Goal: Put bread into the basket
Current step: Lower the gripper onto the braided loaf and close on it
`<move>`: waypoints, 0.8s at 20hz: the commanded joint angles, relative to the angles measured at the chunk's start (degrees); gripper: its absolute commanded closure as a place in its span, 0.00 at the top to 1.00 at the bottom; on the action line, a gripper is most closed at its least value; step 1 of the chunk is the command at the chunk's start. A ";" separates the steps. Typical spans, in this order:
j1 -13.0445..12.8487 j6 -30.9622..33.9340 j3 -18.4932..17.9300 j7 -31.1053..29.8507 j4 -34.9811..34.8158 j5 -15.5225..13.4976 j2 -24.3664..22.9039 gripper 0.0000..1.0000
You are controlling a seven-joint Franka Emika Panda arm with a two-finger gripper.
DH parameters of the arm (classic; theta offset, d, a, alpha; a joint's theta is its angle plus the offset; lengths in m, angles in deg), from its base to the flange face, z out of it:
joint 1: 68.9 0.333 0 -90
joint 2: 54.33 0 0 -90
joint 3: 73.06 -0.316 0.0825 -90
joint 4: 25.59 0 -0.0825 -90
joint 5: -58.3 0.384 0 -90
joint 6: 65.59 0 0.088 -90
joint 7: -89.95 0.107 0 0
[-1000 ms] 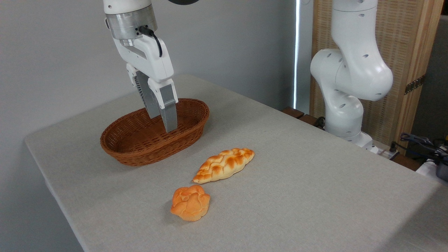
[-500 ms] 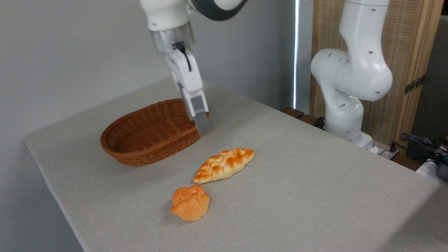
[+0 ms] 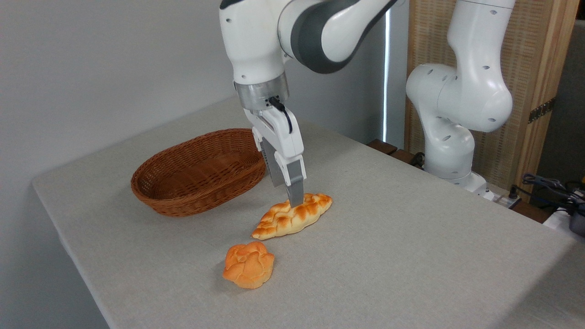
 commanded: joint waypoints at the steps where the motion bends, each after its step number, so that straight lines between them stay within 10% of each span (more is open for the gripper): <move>1: -0.50 -4.58 -1.64 -1.52 -3.46 -0.29 -0.89 1.00; 8: -0.50 -7.50 -1.64 -1.34 -5.40 -0.29 -0.37 1.00; 16: -0.58 -8.55 -1.64 -0.91 -6.63 -0.29 1.04 0.47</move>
